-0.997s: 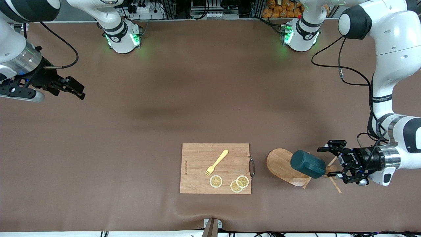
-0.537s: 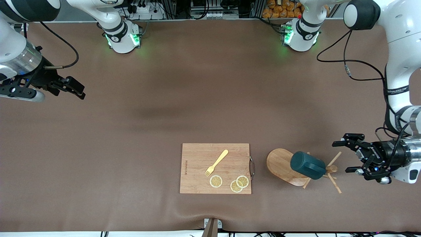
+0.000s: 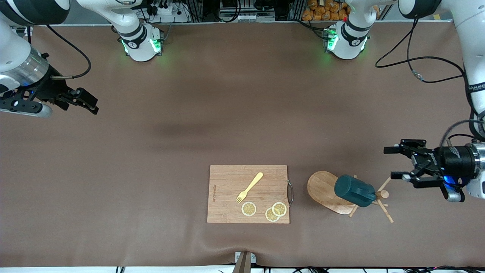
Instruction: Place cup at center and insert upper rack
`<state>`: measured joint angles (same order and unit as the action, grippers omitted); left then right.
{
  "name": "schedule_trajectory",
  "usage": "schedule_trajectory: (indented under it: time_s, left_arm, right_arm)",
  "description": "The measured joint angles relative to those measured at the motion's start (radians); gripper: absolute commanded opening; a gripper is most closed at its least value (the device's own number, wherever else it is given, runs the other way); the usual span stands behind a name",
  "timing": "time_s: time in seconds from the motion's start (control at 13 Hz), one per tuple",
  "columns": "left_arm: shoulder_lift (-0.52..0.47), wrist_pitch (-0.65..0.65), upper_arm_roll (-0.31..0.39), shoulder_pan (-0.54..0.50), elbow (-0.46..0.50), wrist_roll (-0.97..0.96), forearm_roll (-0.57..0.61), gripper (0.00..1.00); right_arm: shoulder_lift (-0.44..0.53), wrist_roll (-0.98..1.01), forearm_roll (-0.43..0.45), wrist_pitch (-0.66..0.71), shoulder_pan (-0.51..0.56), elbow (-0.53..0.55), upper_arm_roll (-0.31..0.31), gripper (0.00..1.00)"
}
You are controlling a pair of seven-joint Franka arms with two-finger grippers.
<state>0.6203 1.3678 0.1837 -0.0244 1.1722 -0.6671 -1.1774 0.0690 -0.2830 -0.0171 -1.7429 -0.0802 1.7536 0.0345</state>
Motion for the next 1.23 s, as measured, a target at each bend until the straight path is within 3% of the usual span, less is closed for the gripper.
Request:
schedule_trajectory:
  time_s: [0.31,0.77,1.07,1.23]
  left_arm:
    - [-0.066,0.04,-0.001,0.12,0.0,0.02,0.278,1.0]
    - [-0.129,0.083,-0.004,0.299,0.0,0.056,0.782,1.0]
    - [-0.152,0.085,-0.006,0.326,0.0,0.253,1.075,1.0]
    - [-0.162,0.086,-0.006,0.324,0.0,0.281,1.127,1.0]
  right_arm:
    - [0.0,0.0,0.0,0.001,0.0,0.0,0.0,1.0]
    - [0.0,0.0,0.0,0.001,0.003,0.0,-0.008,1.0]
    - [0.0,0.0,0.0,0.001,0.003,0.0,-0.009,1.0]
    - [0.0,0.0,0.0,0.003,0.003,0.001,-0.008,1.0]
